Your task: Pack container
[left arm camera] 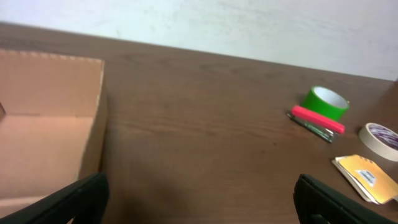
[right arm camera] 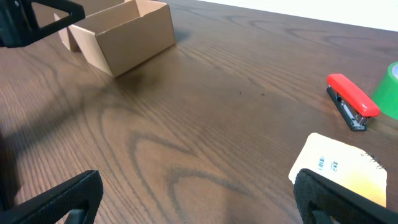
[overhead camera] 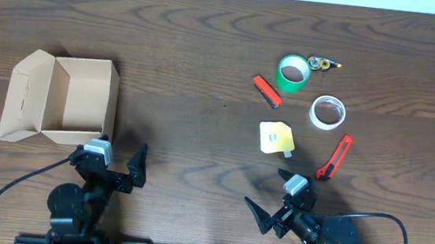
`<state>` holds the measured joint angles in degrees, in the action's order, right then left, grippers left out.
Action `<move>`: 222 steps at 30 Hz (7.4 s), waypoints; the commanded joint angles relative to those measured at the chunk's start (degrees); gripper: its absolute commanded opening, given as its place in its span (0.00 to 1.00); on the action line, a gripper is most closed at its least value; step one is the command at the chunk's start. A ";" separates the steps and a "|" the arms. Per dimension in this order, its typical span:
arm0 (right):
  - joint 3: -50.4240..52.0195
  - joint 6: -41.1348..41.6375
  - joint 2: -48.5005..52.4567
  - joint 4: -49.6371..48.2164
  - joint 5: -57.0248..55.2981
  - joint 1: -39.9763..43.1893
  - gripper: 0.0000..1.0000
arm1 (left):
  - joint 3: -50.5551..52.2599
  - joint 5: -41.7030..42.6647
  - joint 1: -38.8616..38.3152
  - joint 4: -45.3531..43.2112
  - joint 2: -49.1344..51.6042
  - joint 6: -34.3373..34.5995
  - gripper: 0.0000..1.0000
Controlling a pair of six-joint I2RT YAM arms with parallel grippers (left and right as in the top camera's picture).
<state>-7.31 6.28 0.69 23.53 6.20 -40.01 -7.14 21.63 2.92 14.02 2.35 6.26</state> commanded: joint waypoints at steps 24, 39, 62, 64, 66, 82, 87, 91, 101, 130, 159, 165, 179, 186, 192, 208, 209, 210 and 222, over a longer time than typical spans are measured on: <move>0.44 -0.79 -0.37 -0.04 0.02 -0.94 0.99 | -55.89 -18.60 0.28 27.15 58.36 1.07 0.95; 0.44 -0.79 -0.37 -0.04 0.02 -0.94 0.99 | -55.63 -19.71 0.28 22.86 82.49 -3.52 0.93; 0.44 -0.79 -0.37 -0.04 0.02 -0.94 0.99 | -58.55 -8.26 -0.39 16.20 93.37 -6.12 0.06; 0.44 -0.79 -0.37 -0.04 0.02 -0.94 0.99 | -60.11 -6.54 -2.08 16.92 91.52 -8.31 0.06; 0.44 -0.79 -0.37 -0.04 0.02 -0.94 0.99 | -62.23 -6.60 -5.77 18.49 89.26 -13.25 0.06; 0.44 -0.79 -0.37 -0.04 0.02 -0.94 0.99 | -65.79 -12.00 -37.51 21.49 87.56 -69.22 0.06; 0.44 -0.79 -0.37 -0.04 0.02 -0.94 0.99 | -65.79 -11.91 -37.20 21.57 90.31 -70.62 0.06; 0.44 -0.79 -0.37 -0.04 0.02 -0.94 0.99 | -65.79 -11.74 -37.00 22.47 92.83 -69.59 0.06; 0.44 -0.79 -0.37 -0.04 0.02 -0.94 0.99 | -65.77 -12.59 -35.74 22.45 95.65 -62.07 0.06; 0.44 -0.79 -0.37 -0.04 0.02 -0.94 0.99 | -65.79 -9.81 -34.84 22.58 97.04 -60.15 0.95; 0.44 -0.79 -0.37 -0.04 0.02 -0.94 0.99 | -70.27 6.51 -11.89 40.24 73.94 -26.58 0.95; 0.44 -0.79 -0.37 -0.04 0.02 -0.94 0.99 | -70.27 6.47 -11.93 40.26 74.05 -26.58 0.95; 0.44 -0.63 -0.37 -0.17 0.07 -0.94 0.99 | -70.27 5.86 -11.93 41.07 74.10 -26.53 0.95; 0.44 13.75 -0.37 -4.66 1.77 -0.94 0.99 | -71.08 3.45 -11.93 45.03 73.55 -26.56 0.95; 0.35 20.98 -0.37 -8.52 1.75 -0.90 0.99 | -79.25 3.21 -11.93 53.07 72.59 -28.63 0.95; -21.03 12.24 10.62 7.02 -6.01 9.18 0.99 | -82.64 1.75 -11.93 59.25 71.30 -28.96 0.95; -23.54 12.24 12.68 7.89 -5.99 10.36 0.99 | -82.64 1.73 -11.93 59.25 71.30 -28.96 0.95; -25.42 12.17 14.19 8.52 -6.01 11.17 0.99 | -82.64 1.73 -11.93 59.25 71.30 -28.96 0.95; -49.81 0.46 43.17 19.65 -4.09 21.38 0.99 | -82.64 1.75 -11.93 59.25 71.30 -28.96 0.95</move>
<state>-53.08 11.38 39.24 42.94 1.13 -20.53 -88.99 23.59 -9.10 73.12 73.71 -22.33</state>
